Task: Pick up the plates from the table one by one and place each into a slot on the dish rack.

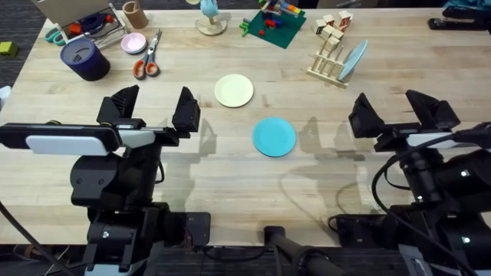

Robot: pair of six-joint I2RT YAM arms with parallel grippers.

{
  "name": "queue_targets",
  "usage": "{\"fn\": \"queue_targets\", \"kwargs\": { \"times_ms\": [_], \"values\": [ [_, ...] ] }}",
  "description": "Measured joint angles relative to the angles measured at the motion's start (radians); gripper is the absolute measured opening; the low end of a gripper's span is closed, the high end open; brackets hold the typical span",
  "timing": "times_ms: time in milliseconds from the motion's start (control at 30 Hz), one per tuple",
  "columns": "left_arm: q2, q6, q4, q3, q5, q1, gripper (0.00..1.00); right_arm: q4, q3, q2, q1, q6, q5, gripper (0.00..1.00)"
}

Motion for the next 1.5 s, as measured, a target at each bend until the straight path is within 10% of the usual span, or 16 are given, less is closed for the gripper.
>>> {"fn": "queue_targets", "kwargs": {
  "times_ms": [633, 1033, 1500],
  "values": [
    [0.0, 0.003, -0.056, 0.031, 0.0, 0.0, 0.993, 0.004, 0.026, 0.001, 0.0, 0.015, -0.001, 0.995],
    [0.093, 0.003, -0.405, 0.442, 0.0, 0.0, 0.993, -0.221, 0.41, 0.195, 0.0, 0.018, -0.001, 0.995],
    [0.683, -0.002, -0.883, 0.925, 0.0, 0.0, 0.992, -0.582, 0.839, 0.661, 0.0, 0.005, -0.004, 0.995]
  ]
}}
